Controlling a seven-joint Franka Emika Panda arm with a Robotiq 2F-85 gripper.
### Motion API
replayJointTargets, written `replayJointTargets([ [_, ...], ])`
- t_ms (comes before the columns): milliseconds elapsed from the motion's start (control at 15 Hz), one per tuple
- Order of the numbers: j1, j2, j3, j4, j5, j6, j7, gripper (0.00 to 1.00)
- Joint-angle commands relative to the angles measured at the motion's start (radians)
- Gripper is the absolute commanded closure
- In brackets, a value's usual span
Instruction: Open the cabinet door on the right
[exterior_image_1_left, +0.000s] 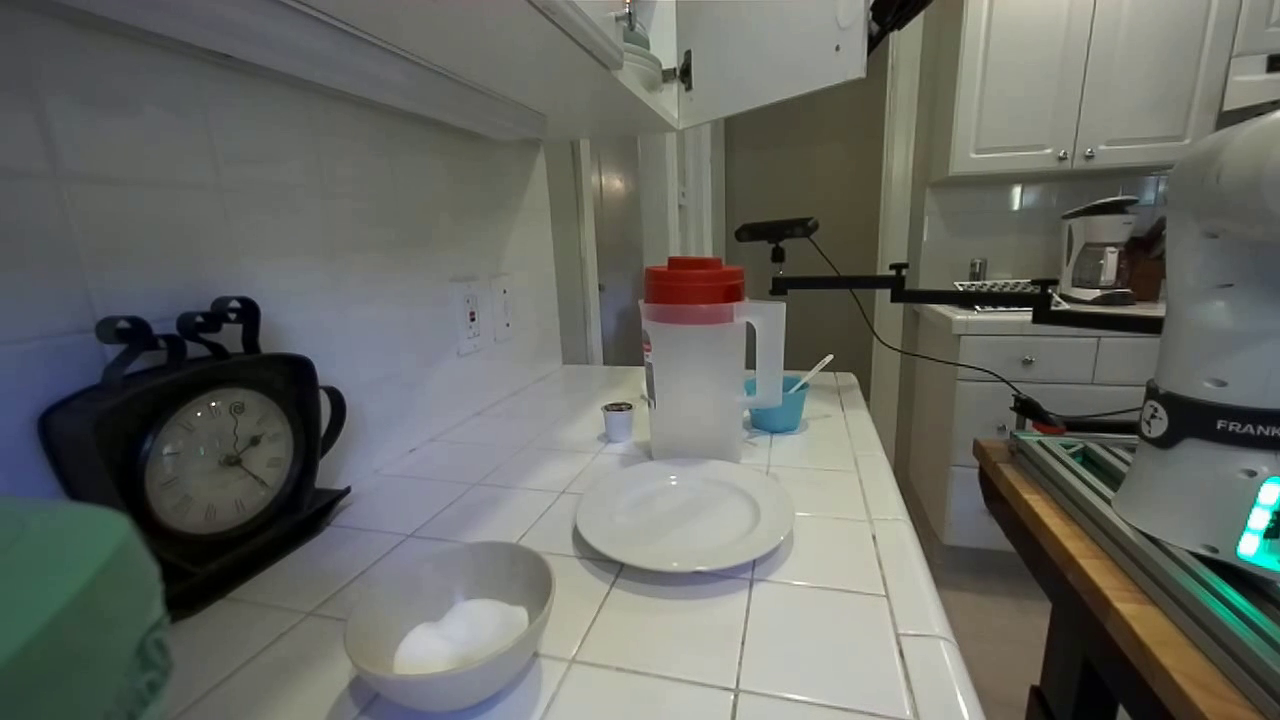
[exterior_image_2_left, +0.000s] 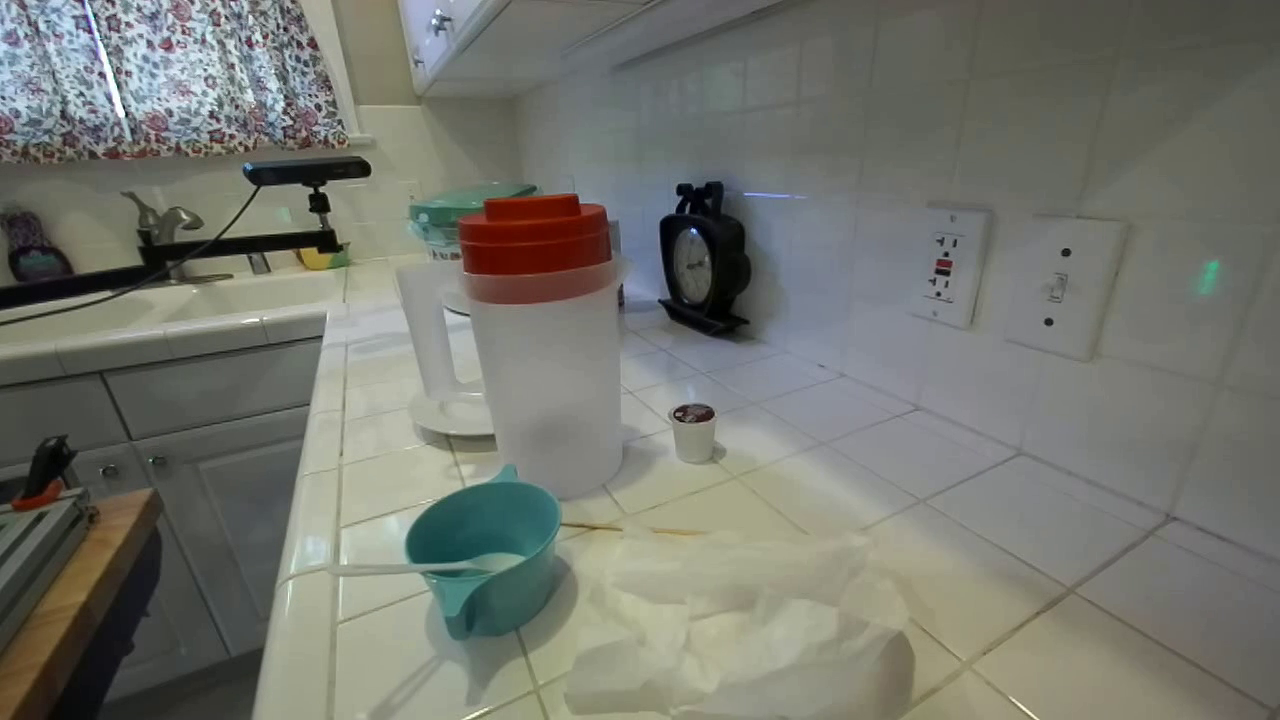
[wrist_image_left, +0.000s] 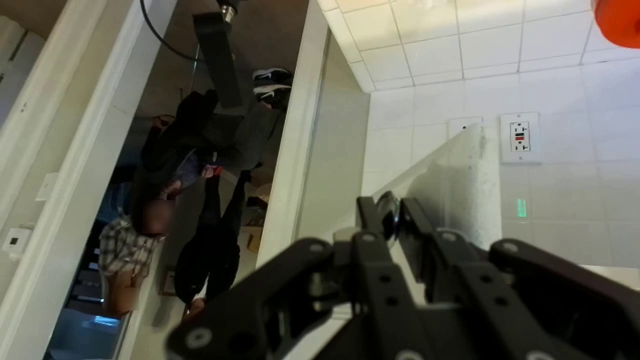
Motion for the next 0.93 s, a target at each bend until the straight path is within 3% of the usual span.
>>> replayJointTargets([
  [0, -0.064, 0.044, -0.012, 0.029, -0.02, 0.05, -0.053, 0.96],
  [867, -0.061, 0.019, -0.085, 0.071, 0.006, 0.002, -0.177, 0.96],
])
